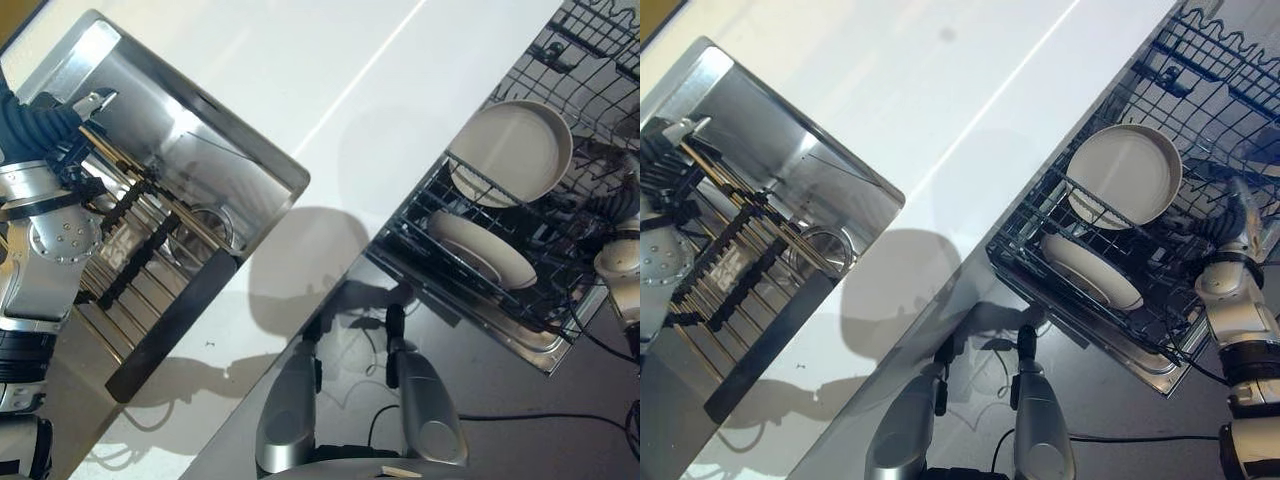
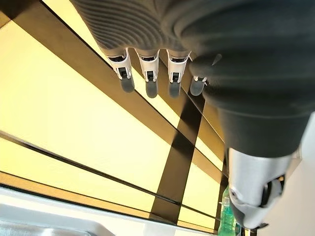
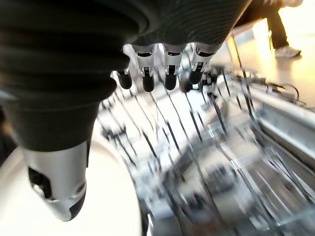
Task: Pick up plates and place into dishwasher.
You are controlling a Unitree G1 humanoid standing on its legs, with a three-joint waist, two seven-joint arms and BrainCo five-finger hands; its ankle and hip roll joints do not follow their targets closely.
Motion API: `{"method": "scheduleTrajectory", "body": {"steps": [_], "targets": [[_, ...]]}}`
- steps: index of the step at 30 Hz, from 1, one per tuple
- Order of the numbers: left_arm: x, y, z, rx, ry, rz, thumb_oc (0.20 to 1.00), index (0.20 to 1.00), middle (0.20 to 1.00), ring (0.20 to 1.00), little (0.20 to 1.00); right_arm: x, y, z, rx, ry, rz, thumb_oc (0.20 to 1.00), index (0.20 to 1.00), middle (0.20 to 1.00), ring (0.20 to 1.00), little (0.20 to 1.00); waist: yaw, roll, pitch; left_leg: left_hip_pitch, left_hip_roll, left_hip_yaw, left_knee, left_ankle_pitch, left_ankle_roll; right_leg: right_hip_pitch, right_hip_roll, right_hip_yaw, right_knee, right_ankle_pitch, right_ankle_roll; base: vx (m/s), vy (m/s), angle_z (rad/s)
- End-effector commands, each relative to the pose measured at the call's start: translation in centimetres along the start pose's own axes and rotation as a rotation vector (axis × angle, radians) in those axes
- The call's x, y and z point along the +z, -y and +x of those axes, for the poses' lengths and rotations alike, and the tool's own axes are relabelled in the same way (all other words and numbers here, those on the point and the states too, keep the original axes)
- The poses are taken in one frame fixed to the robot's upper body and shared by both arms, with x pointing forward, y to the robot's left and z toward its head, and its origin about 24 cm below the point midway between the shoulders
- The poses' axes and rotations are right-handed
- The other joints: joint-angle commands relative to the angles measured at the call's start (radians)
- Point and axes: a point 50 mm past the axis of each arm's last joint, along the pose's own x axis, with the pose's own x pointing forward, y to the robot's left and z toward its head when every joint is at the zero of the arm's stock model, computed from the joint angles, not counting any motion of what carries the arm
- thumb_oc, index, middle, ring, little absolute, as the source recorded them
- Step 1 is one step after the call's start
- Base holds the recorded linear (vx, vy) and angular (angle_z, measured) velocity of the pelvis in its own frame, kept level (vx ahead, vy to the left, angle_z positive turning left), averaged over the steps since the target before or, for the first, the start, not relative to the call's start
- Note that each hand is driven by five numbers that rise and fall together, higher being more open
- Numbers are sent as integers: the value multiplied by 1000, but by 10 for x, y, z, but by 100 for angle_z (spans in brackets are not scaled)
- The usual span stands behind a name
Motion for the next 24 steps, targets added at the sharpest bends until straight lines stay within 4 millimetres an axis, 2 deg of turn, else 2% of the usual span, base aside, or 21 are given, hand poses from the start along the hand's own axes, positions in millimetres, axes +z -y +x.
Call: {"method": "scheduleTrajectory", "body": {"steps": [1, 6, 12, 19, 24], "targets": [[-5, -7, -14, 22, 3, -5, 1000, 1000, 1000, 1000, 1000, -5, -1, -17, -132, -4, 112, 1000, 1000, 1000, 1000, 1000, -22, -40, -117, -57, -32, 16, 1, -5, 51, 48, -21, -27, -47, -50, 27, -19, 80, -5], [-9, -4, -35, 0, -27, -3, 1000, 1000, 1000, 1000, 1000, -16, -5, -40, -217, -49, 234, 1000, 1000, 1000, 1000, 1000, -33, -32, -133, -48, -41, 27, 25, -19, 56, 55, -26, -13, -46, -47, 28, -10, 77, -10], [-11, 0, -52, -26, -58, -17, 1000, 1000, 1000, 1000, 1000, -26, -18, -60, -259, -126, 369, 1000, 1000, 1000, 1000, 1000, -41, -3, -148, -38, -58, 35, 61, -37, 60, 65, -44, 2, -36, -49, 31, -9, 86, -6], [-9, 11, -62, -59, -106, -44, 1000, 1000, 1000, 1000, 1000, -30, -30, -61, -232, -182, 426, 1000, 1000, 1000, 1000, 1000, -53, 44, -141, -44, -78, 45, 128, -62, 61, 57, -73, 22, -8, -53, 32, 6, 126, -12], [-7, 15, -60, -55, -111, -56, 1000, 1000, 1000, 1000, 1000, -34, -27, -56, -322, -229, 484, 1000, 1000, 1000, 1000, 1000, -55, 64, -124, -52, -84, 50, 141, -68, 62, 41, -86, 31, 10, -56, 36, -37, 60, -5]]}}
